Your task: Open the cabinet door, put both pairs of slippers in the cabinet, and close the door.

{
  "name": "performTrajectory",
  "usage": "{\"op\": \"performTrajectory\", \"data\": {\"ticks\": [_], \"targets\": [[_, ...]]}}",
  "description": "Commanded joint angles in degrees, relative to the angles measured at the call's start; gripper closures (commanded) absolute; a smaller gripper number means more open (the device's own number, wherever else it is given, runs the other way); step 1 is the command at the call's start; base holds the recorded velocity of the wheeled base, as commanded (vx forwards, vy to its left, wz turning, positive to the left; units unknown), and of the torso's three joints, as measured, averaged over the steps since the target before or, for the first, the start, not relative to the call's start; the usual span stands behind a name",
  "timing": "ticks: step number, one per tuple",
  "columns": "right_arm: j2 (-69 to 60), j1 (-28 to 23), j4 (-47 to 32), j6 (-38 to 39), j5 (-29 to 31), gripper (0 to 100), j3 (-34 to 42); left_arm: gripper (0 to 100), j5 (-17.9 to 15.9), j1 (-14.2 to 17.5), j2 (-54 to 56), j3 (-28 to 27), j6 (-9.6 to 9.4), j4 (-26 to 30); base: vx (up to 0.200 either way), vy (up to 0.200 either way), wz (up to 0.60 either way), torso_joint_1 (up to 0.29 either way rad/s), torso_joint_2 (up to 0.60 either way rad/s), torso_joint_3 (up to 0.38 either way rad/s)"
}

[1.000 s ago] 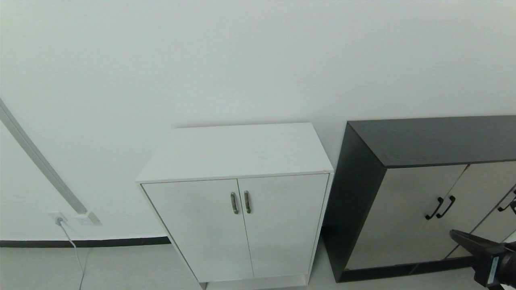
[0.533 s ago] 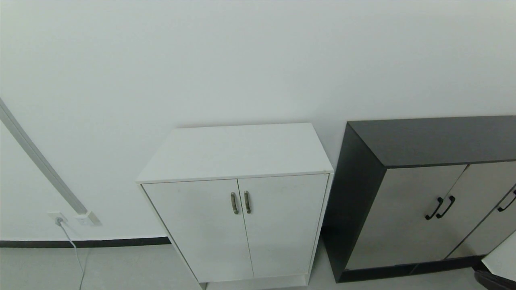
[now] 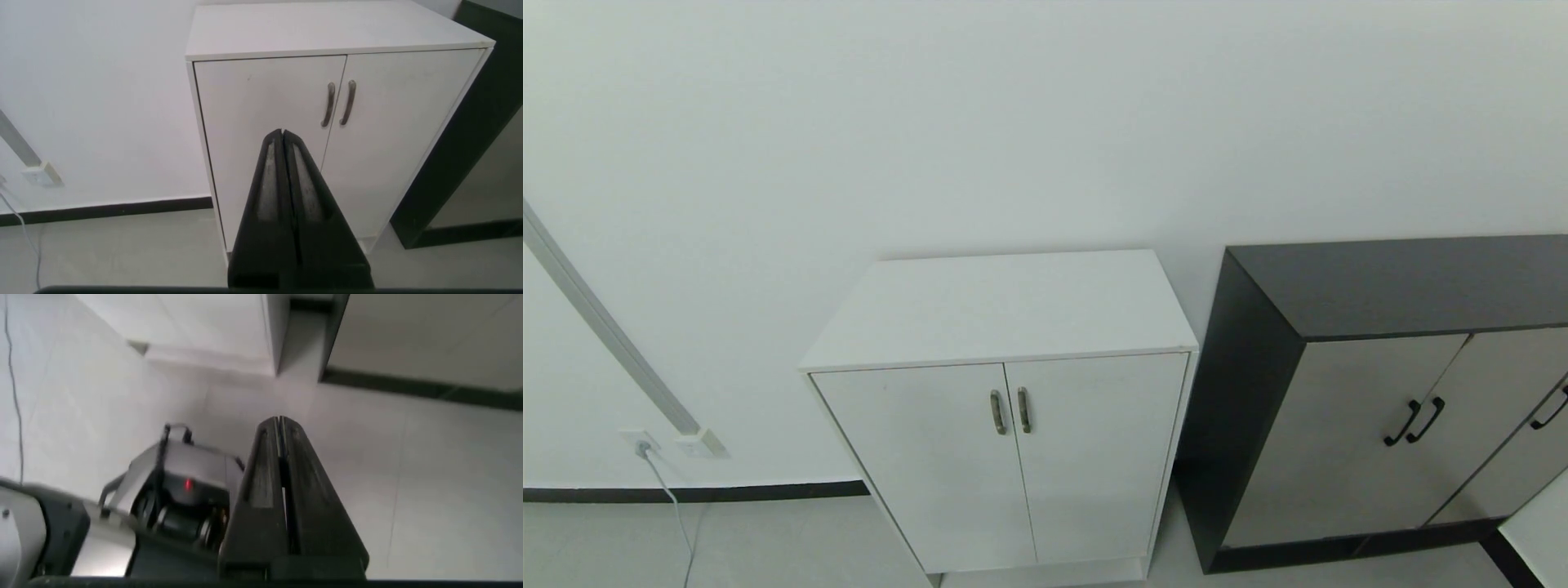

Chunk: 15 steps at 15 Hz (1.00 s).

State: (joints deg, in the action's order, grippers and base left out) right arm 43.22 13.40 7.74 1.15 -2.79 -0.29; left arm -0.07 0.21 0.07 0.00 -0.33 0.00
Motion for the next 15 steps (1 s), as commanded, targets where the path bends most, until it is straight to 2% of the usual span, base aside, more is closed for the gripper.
{"op": "performTrajectory", "data": {"ticks": [1, 3, 15], "targets": [[0.0, 0.0, -2.1, 0.3, 0.0, 100, 0.3, 100, 0.1, 0.0, -0.1, 0.0, -0.02, 0.0, 0.000, 0.000, 0.00, 0.000, 0.00, 0.000], [-2.5, 0.0, -5.6, 0.6, -0.1, 100, 0.3, 100, 0.0, 0.0, -0.1, 0.0, -0.02, 0.0, 0.000, 0.000, 0.00, 0.000, 0.00, 0.000], [-1.6, -0.4, -5.7, 3.9, 0.7, 100, 0.3, 100, 0.1, 0.0, -0.1, 0.0, 0.07, 0.0, 0.000, 0.000, 0.00, 0.000, 0.00, 0.000]]}}
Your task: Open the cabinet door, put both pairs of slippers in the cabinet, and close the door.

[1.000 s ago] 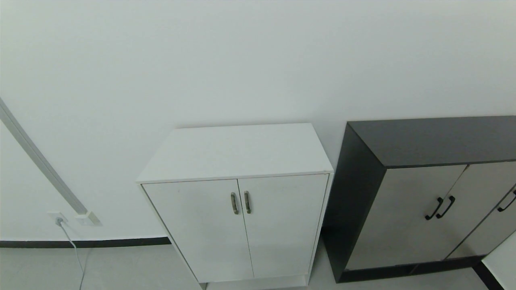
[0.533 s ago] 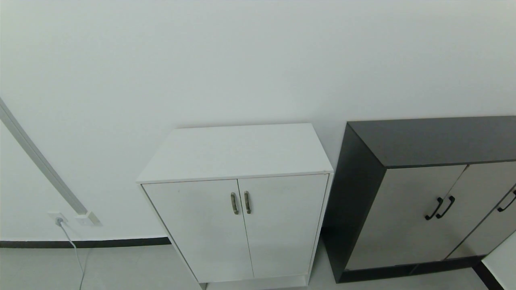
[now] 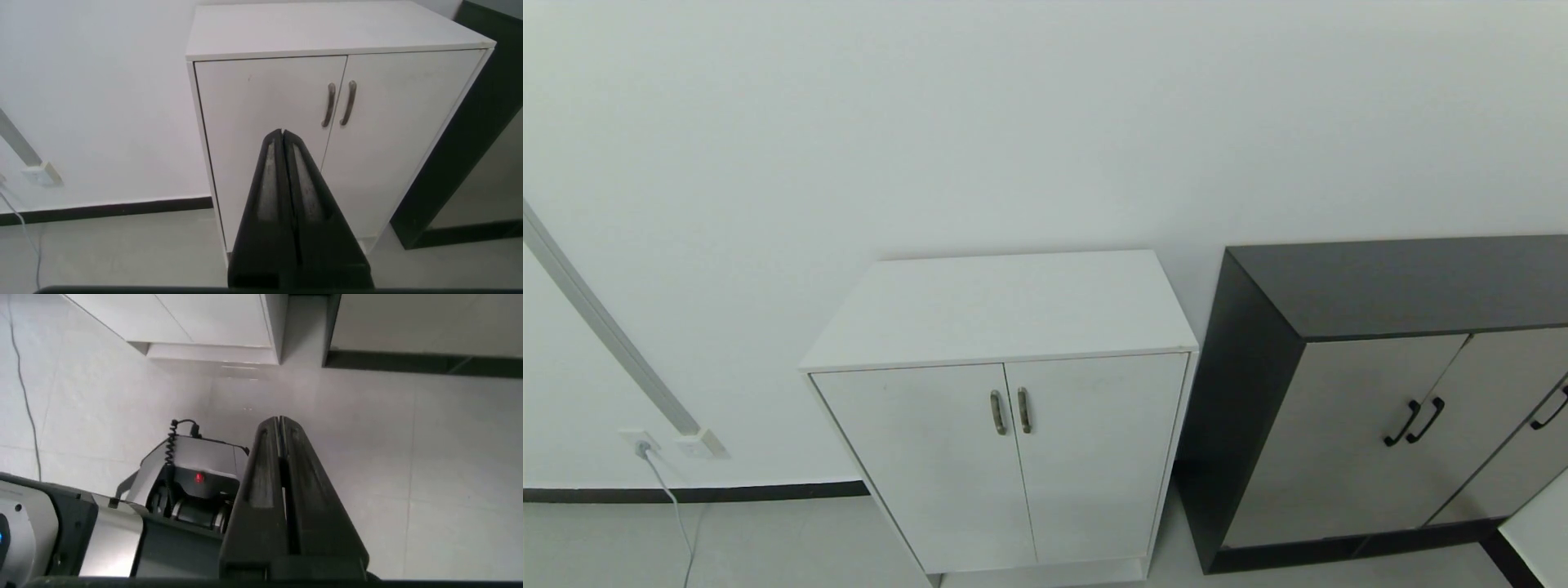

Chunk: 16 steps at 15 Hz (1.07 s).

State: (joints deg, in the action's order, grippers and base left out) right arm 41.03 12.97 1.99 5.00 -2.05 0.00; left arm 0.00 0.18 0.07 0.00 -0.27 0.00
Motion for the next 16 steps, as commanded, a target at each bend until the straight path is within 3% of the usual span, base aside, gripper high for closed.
{"op": "performTrajectory", "data": {"ticks": [1, 5, 7, 12, 16], "targets": [[0.3, 0.5, 0.0, 0.0, -0.1, 100, 0.0, 100, 0.0, 0.0, -0.1, 0.0, -0.08, 0.0, 0.000, 0.000, 0.00, 0.000, 0.00, 0.000], [-1.8, 7.7, -0.2, 0.1, 0.6, 100, 0.0, 100, 0.0, 0.0, -0.1, 0.0, 0.00, 0.0, 0.000, 0.000, 0.00, 0.000, 0.00, 0.000], [-4.0, 11.1, -1.5, -1.0, 5.7, 100, 0.0, 100, 0.0, 0.0, -0.1, 0.0, -0.08, 0.0, 0.000, 0.000, 0.00, 0.000, 0.00, 0.000], [-13.1, -7.4, -2.2, -3.1, 6.4, 100, -0.1, 100, 0.0, 0.0, -0.1, 0.0, -0.08, 0.0, 0.000, 0.000, 0.00, 0.000, 0.00, 0.000], [-19.8, -14.6, -2.1, -2.2, 6.3, 100, 0.0, 100, 0.0, 0.0, -0.1, 0.0, -0.08, 0.0, 0.000, 0.000, 0.00, 0.000, 0.00, 0.000]]}}
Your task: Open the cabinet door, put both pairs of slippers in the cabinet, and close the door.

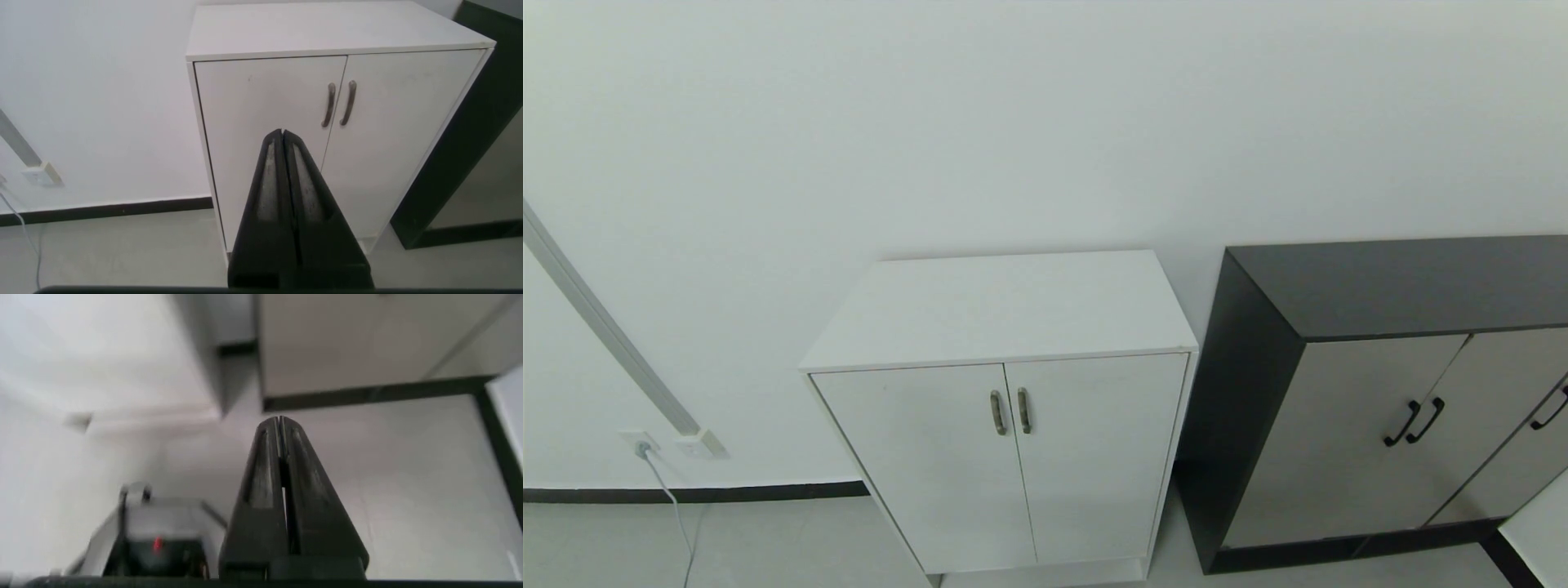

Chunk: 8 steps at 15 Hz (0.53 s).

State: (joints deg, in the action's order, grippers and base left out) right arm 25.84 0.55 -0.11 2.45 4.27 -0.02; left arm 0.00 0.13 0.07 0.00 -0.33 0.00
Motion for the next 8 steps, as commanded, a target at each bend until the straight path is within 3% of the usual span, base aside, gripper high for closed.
{"op": "performTrajectory", "data": {"ticks": [1, 8], "targets": [[-6.7, -2.2, 0.0, 1.1, 0.0, 100, 0.0, 100, 0.0, 0.0, -0.1, 0.0, -0.02, 0.0, 0.000, 0.000, 0.00, 0.000, 0.00, 0.000], [-20.7, -1.1, 0.1, 1.1, -0.2, 100, 0.0, 100, 0.0, 0.0, -0.1, 0.0, -0.02, 0.0, 0.000, 0.000, 0.00, 0.000, 0.00, 0.000]]}}
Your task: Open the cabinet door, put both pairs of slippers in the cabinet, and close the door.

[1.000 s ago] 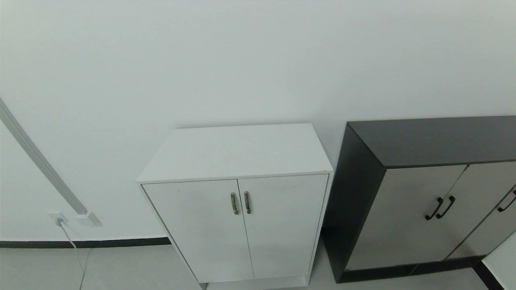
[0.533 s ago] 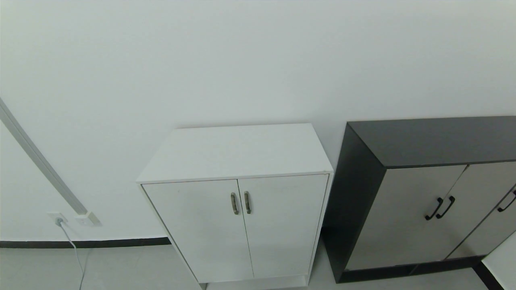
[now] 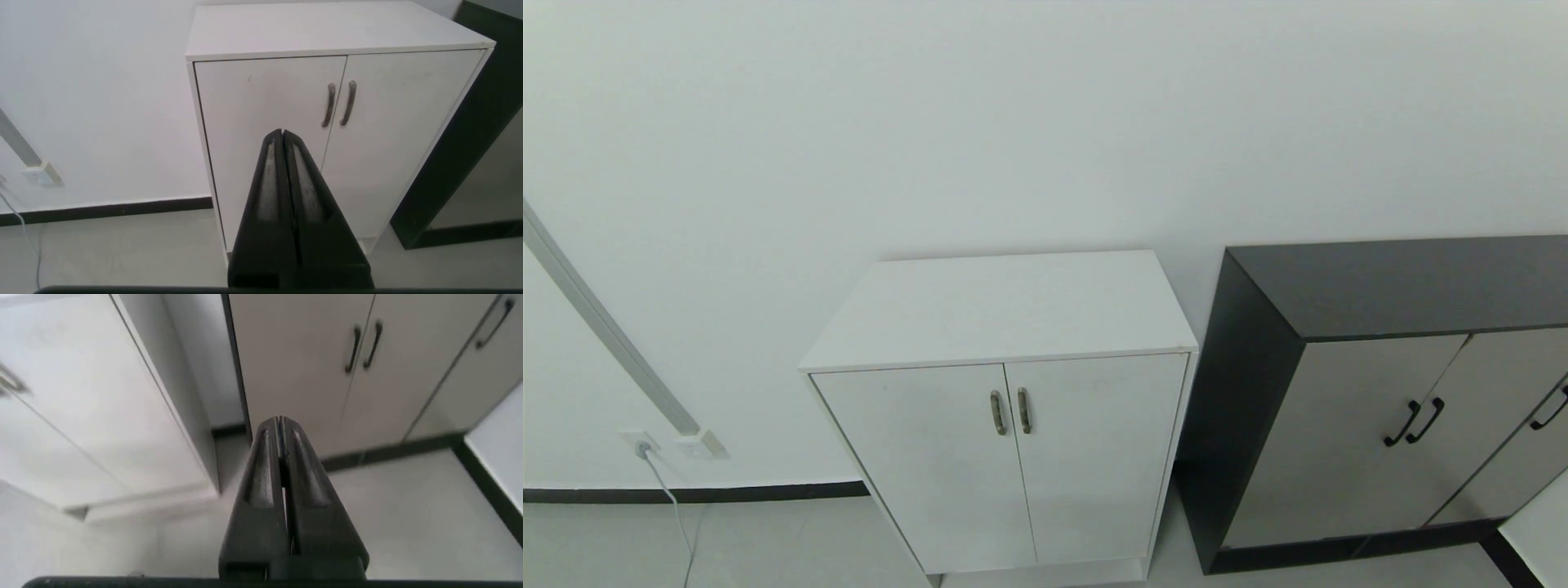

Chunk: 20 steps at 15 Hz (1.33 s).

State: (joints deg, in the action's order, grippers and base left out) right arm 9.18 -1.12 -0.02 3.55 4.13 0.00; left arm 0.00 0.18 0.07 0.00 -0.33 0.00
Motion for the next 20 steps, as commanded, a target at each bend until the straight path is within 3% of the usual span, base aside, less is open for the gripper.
{"op": "performTrajectory", "data": {"ticks": [1, 6, 20], "targets": [[-8.1, 1.7, 0.0, 0.0, -0.2, 100, 0.0, 100, 0.0, 0.0, -0.1, 0.0, -0.02, 0.0, 0.000, 0.000, 0.00, 0.000, 0.00, 0.000], [-9.1, 1.1, 0.6, 1.4, 2.3, 100, 0.0, 100, 0.0, 0.0, -0.1, 0.0, -0.02, 0.0, 0.000, 0.000, 0.00, 0.000, 0.00, 0.000], [-9.1, 1.1, 0.5, 0.8, 1.8, 100, 0.0, 100, 0.0, 0.0, -0.1, 0.0, 0.15, 0.0, 0.000, 0.000, 0.00, 0.000, 0.00, 0.000]]}}
